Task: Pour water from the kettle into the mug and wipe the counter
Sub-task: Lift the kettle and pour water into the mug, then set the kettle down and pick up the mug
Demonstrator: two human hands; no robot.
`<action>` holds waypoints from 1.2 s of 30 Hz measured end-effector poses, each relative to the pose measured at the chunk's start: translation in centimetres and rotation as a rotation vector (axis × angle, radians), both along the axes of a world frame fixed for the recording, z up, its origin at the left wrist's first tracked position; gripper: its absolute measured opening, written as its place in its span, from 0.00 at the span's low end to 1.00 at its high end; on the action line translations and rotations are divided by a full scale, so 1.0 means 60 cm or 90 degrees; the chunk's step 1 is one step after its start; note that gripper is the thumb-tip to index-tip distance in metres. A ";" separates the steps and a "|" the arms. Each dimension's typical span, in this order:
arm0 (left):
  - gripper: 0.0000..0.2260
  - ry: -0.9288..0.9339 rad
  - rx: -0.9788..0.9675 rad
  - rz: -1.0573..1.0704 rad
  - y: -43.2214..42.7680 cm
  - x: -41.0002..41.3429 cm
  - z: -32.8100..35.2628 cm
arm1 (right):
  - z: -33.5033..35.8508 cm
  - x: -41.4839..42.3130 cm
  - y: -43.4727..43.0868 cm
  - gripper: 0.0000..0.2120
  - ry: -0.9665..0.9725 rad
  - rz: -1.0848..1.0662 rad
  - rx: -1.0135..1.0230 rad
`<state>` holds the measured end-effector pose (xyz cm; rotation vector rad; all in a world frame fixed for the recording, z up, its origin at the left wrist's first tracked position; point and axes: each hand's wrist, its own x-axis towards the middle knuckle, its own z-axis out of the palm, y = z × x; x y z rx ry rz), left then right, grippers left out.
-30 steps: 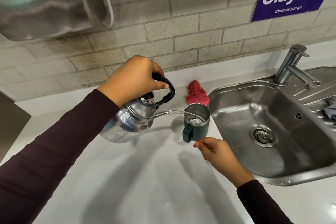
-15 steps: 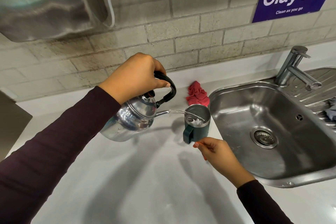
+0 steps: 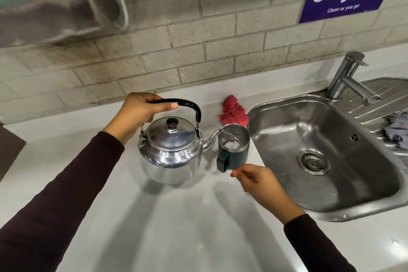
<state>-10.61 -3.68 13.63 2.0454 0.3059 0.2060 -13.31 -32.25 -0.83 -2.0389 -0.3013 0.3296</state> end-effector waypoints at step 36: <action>0.16 -0.013 -0.132 0.002 0.059 0.286 -0.203 | 0.002 0.036 0.009 0.07 -0.017 -0.028 -0.010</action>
